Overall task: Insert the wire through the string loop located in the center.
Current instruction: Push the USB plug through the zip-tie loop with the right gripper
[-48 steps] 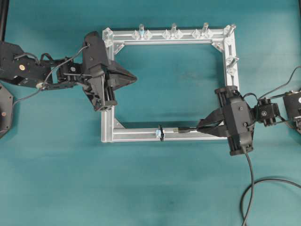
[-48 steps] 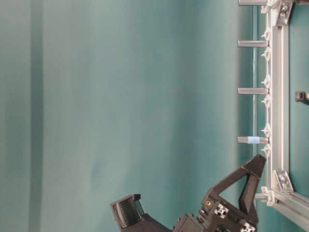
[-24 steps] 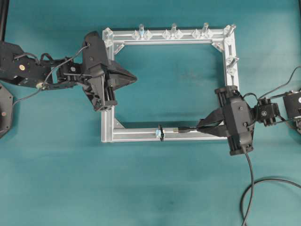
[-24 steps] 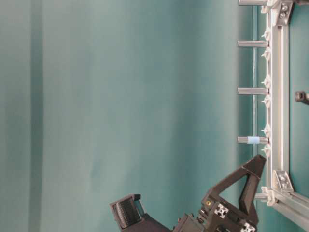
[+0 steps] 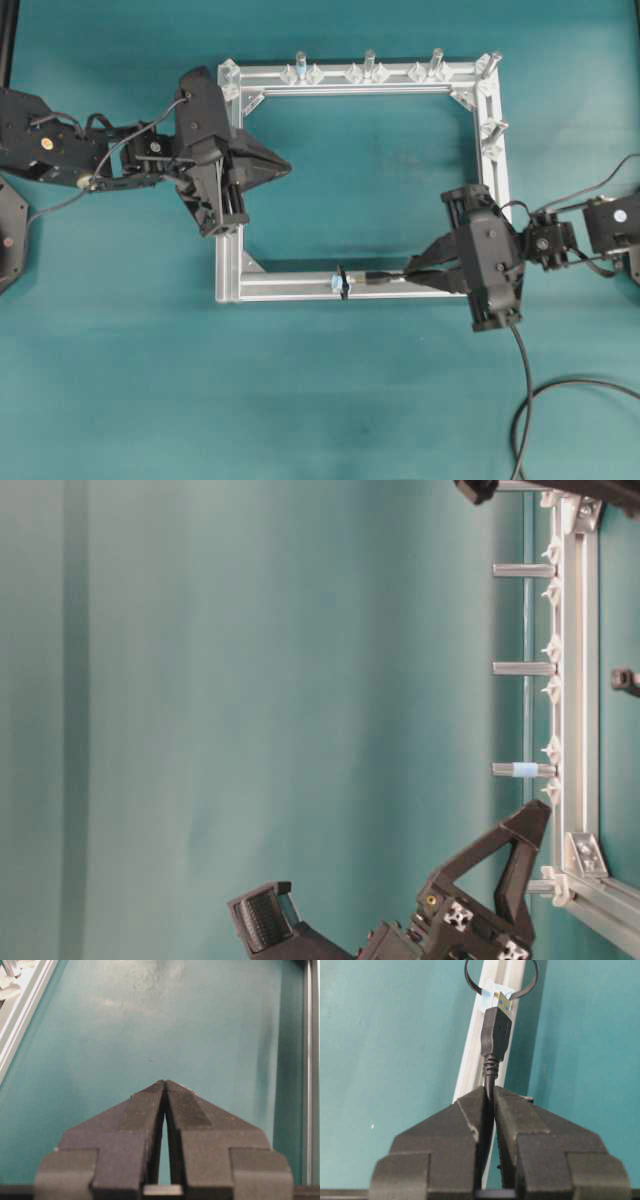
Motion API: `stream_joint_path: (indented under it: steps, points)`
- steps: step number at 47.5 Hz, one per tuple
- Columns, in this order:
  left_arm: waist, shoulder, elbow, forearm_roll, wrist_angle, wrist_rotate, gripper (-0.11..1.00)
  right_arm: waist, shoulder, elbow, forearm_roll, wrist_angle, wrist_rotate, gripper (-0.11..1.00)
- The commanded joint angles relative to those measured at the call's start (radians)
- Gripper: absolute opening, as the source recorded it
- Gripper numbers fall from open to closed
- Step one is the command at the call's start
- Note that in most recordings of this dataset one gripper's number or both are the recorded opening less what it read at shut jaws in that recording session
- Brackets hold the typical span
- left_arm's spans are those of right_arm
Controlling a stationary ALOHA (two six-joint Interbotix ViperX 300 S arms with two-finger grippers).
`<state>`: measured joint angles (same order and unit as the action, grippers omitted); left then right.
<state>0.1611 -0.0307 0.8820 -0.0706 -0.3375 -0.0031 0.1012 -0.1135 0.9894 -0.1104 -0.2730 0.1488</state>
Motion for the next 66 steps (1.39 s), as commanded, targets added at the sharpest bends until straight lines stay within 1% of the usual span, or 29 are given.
stream_joint_path:
  steps: [1, 24, 49, 66]
  points:
    - [-0.002, -0.025, -0.014, 0.002, -0.006, -0.002, 0.0, -0.003, 0.006, -0.032, -0.002, -0.012, -0.005, 0.07]
    - [-0.002, -0.025, -0.009, 0.002, -0.006, -0.002, 0.0, -0.028, 0.084, -0.12, -0.002, -0.014, -0.005, 0.07]
    - [-0.002, -0.025, -0.009, 0.002, -0.005, -0.002, 0.0, -0.028, 0.156, -0.199, -0.002, -0.032, -0.003, 0.07]
    - [-0.002, -0.025, -0.009, 0.002, -0.006, -0.002, 0.0, -0.028, 0.173, -0.221, -0.002, -0.032, -0.003, 0.07]
